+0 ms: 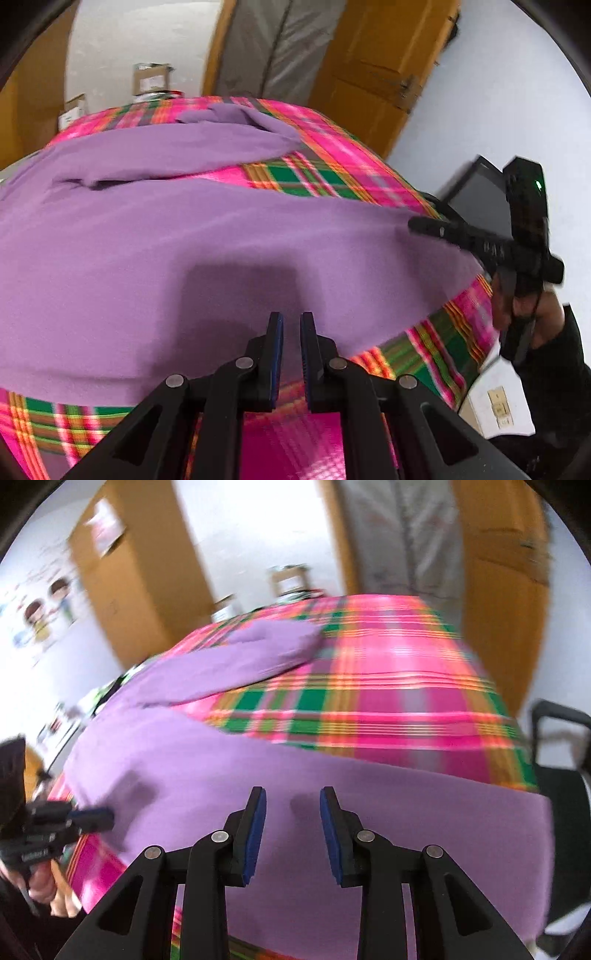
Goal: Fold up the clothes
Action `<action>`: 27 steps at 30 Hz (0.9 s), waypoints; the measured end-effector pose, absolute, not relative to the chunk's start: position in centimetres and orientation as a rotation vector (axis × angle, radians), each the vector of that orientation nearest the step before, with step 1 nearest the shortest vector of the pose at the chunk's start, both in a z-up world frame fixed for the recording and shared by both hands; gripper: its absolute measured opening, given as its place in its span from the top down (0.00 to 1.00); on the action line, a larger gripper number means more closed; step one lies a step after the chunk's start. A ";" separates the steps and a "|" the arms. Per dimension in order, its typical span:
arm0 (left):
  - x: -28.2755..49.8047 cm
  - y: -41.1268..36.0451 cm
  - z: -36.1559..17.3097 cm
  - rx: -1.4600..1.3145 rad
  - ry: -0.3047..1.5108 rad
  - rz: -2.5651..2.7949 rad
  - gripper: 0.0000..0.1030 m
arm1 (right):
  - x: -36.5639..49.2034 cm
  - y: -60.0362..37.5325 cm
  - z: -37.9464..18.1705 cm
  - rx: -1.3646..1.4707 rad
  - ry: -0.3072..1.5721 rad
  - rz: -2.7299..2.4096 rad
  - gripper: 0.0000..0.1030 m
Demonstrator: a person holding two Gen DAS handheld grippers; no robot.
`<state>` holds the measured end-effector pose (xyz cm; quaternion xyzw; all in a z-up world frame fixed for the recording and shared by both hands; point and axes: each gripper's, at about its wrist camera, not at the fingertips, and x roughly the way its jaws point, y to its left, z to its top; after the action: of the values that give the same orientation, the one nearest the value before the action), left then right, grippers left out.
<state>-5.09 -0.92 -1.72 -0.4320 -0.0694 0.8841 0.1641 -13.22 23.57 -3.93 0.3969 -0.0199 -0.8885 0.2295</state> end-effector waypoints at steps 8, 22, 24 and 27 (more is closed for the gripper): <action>-5.4 -3.2 -2.7 -1.288 -0.215 2.616 0.92 | -12.0 19.8 -5.2 1.098 0.181 -2.421 0.69; -4.9 -3.3 -3.0 -1.237 -0.190 2.638 0.91 | -11.1 21.1 -5.2 1.129 0.232 -2.498 0.68; -5.0 -3.2 -3.0 -1.232 -0.184 2.639 0.91 | -11.0 21.1 -5.3 1.126 0.223 -2.512 0.68; -5.0 -3.1 -3.1 -1.224 -0.171 2.642 0.91 | -10.6 21.2 -5.4 1.130 0.197 -2.530 0.68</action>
<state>-5.02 -3.12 -3.12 -0.4170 -0.0583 0.9001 0.1123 -10.61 21.23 -5.37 0.4002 0.0696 -0.8957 0.1809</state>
